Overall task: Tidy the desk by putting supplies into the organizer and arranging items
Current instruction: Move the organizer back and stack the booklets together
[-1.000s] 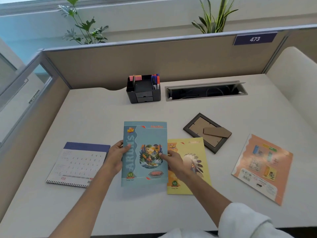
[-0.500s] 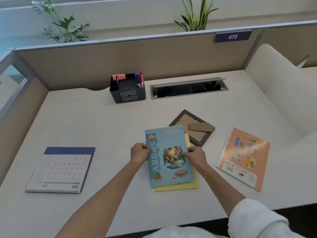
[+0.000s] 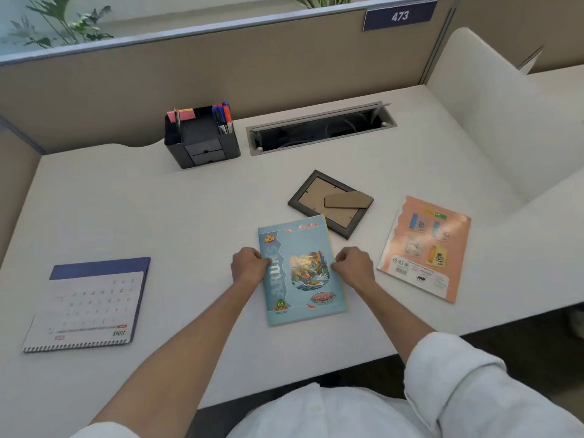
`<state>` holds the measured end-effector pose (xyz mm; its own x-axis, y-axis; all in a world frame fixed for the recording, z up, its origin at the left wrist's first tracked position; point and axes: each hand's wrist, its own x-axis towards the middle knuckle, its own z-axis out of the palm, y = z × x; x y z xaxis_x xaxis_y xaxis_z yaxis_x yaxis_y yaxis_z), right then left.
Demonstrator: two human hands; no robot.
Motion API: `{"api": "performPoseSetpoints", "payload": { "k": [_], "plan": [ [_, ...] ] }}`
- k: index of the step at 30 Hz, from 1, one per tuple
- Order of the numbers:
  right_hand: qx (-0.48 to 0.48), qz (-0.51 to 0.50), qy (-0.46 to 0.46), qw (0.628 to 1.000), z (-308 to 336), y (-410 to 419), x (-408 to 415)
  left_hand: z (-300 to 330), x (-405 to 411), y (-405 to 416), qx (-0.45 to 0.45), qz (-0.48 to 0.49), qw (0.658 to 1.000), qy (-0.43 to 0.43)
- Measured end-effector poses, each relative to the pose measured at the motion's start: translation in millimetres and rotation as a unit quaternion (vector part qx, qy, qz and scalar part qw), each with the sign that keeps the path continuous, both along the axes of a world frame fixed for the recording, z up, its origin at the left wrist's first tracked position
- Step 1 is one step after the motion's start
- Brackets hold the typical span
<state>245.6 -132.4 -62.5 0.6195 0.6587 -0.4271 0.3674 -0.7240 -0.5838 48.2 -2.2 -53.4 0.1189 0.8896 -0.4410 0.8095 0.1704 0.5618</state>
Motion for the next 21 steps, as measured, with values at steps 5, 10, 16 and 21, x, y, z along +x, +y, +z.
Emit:
{"api": "performPoseSetpoints", "payload": {
  "k": [5,10,16,21],
  "plan": [
    [0.003,-0.014,0.017,1.000,-0.2,-7.4,1.3,-3.8,7.7,-3.8,0.021,-0.033,0.999,0.032],
    [0.034,-0.058,-0.023,0.997,8.8,-21.2,17.6,-0.4,24.8,-6.2,0.104,-0.010,0.994,0.019],
    [0.054,-0.171,-0.071,0.981,26.0,-52.7,73.8,14.5,96.2,-25.7,0.162,-0.095,0.979,-0.074],
    [0.023,-0.227,-0.103,0.968,34.9,-88.4,128.6,21.6,170.1,-61.2,0.127,-0.241,0.955,-0.117]
  ]
}}
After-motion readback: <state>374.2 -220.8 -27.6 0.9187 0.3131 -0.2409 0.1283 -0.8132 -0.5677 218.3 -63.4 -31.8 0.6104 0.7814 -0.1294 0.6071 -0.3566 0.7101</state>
